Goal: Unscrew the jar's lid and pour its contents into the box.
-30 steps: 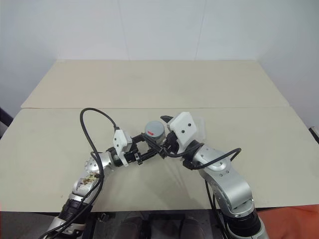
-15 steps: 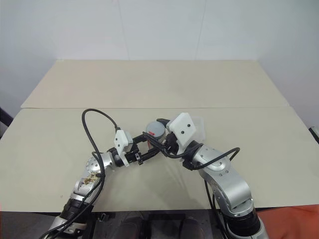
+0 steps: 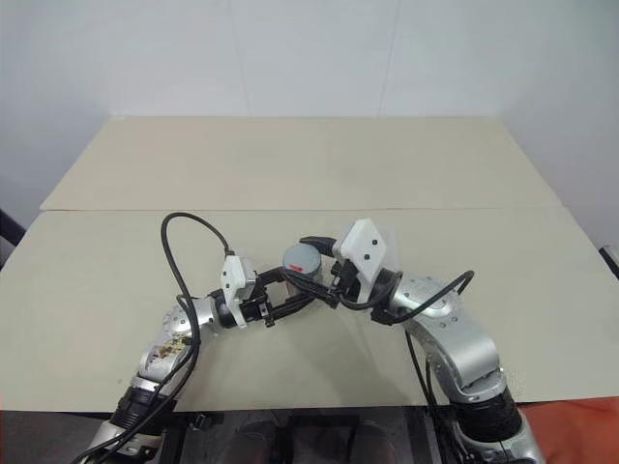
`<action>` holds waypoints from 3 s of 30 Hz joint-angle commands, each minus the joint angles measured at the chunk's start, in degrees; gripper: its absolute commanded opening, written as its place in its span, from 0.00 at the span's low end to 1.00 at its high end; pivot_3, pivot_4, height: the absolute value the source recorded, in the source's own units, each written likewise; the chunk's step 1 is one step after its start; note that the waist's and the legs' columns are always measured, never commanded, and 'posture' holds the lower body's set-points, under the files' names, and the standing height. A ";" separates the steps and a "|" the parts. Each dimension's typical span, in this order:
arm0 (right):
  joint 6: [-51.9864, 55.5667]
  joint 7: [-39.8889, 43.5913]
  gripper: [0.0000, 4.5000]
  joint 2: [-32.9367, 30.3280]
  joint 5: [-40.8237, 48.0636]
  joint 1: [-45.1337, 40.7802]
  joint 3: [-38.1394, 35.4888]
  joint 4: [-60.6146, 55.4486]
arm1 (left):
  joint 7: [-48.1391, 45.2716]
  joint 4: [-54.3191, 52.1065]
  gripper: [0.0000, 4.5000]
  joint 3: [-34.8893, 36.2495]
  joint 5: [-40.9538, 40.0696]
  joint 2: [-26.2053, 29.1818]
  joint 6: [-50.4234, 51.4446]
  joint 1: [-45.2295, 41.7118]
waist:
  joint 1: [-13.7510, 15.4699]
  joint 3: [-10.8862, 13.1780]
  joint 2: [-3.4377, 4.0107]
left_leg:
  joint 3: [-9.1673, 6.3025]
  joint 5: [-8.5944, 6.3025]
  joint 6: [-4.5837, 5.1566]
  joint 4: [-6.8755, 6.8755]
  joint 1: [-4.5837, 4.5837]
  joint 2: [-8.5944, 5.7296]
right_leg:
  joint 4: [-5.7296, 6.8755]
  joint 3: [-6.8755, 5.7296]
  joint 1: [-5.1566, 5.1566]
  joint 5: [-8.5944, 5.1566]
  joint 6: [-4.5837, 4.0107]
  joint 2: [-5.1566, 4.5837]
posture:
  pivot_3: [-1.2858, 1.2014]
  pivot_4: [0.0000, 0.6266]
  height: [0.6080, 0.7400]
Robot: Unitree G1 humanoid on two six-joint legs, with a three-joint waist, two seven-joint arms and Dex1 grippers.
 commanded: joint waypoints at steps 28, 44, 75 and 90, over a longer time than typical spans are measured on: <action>-17.75 40.04 0.97 0.20 4.74 -16.76 -0.35 33.56 | -3.61 -5.04 0.55 -0.29 -2.38 -0.43 -0.88 0.14 | 0.04 0.01 0.01 | 0.02 0.00 0.00 0.00 -0.07 0.02 | 0.09 -0.04 0.02 0.03 0.04 -0.01 | 0.52 0.24 1.00; -18.39 10.60 0.99 1.82 -1.25 -2.24 -9.13 7.32 | -0.15 -1.00 0.55 0.12 0.64 -2.35 -4.11 -1.19 | -0.02 0.01 0.01 | 0.00 0.05 -0.09 -0.01 -0.06 0.03 | 0.06 -0.06 0.00 0.03 0.04 -0.01 | 0.52 0.24 1.00; -2.91 -14.56 0.85 7.51 -9.36 6.16 0.61 -8.77 | 3.41 2.37 0.55 -0.15 3.55 -4.49 -6.83 -2.84 | 0.05 0.01 0.02 | 0.00 0.06 -0.10 0.01 -0.08 -0.01 | 0.02 -0.03 -0.06 0.02 0.03 0.01 | 0.52 0.24 1.00; -4.05 -3.45 0.62 3.10 -0.35 5.00 -2.82 -4.33 | 1.86 0.88 0.55 -0.82 2.39 -4.30 -5.98 -2.00 | 0.02 0.01 0.01 | 0.00 0.04 -0.06 0.01 -0.06 0.00 | 0.01 -0.03 -0.03 0.02 0.03 0.01 | 0.52 0.24 1.00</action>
